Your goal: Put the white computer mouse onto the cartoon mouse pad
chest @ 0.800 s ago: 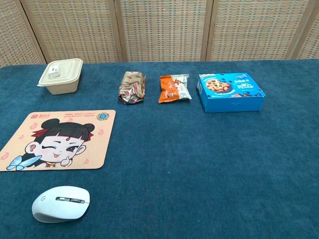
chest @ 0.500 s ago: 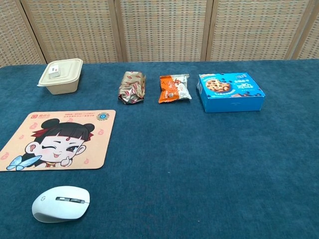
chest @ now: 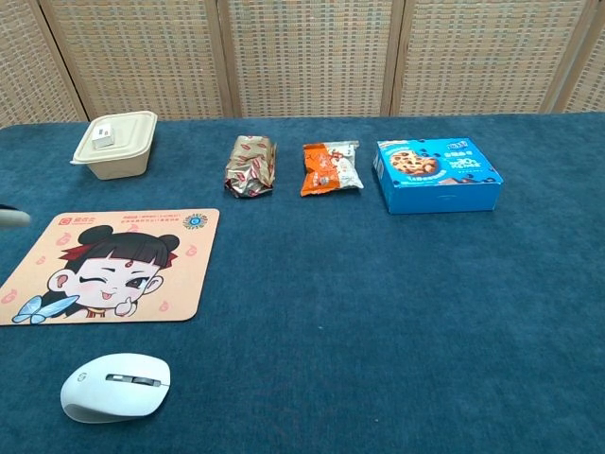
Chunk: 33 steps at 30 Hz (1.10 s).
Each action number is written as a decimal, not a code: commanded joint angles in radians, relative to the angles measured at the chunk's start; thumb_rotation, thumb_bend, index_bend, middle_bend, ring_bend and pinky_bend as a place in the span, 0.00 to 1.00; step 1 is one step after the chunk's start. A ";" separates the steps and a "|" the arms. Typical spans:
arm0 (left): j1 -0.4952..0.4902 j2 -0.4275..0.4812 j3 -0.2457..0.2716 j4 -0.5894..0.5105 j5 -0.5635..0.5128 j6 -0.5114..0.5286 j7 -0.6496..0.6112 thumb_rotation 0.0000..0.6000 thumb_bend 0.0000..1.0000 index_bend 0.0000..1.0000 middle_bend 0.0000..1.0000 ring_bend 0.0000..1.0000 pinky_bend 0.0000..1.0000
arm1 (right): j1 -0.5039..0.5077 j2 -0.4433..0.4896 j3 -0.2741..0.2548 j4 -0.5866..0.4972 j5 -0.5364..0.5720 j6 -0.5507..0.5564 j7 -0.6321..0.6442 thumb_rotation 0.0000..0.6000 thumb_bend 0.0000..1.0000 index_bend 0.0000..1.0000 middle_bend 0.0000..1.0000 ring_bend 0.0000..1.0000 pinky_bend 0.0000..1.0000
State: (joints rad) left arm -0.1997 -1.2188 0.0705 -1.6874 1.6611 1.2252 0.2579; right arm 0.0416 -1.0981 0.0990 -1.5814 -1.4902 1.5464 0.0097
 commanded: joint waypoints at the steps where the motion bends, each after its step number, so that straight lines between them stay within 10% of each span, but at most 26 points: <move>1: -0.059 -0.093 -0.005 0.022 -0.025 -0.099 0.065 1.00 0.00 0.00 0.00 0.00 0.11 | 0.000 0.003 0.002 0.002 0.005 -0.001 0.008 1.00 0.00 0.00 0.00 0.00 0.00; 23: -0.124 -0.275 -0.002 0.061 -0.125 -0.191 0.243 1.00 0.00 0.00 0.11 0.13 0.25 | -0.001 0.018 0.014 0.009 0.031 -0.013 0.063 1.00 0.00 0.00 0.00 0.00 0.00; 33: -0.129 -0.333 0.003 0.090 -0.134 -0.172 0.255 1.00 0.03 0.24 0.33 0.35 0.40 | 0.000 0.017 0.014 0.012 0.032 -0.017 0.065 1.00 0.00 0.00 0.00 0.00 0.00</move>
State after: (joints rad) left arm -0.3284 -1.5498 0.0733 -1.5984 1.5290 1.0527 0.5111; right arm 0.0413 -1.0816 0.1126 -1.5694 -1.4580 1.5297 0.0744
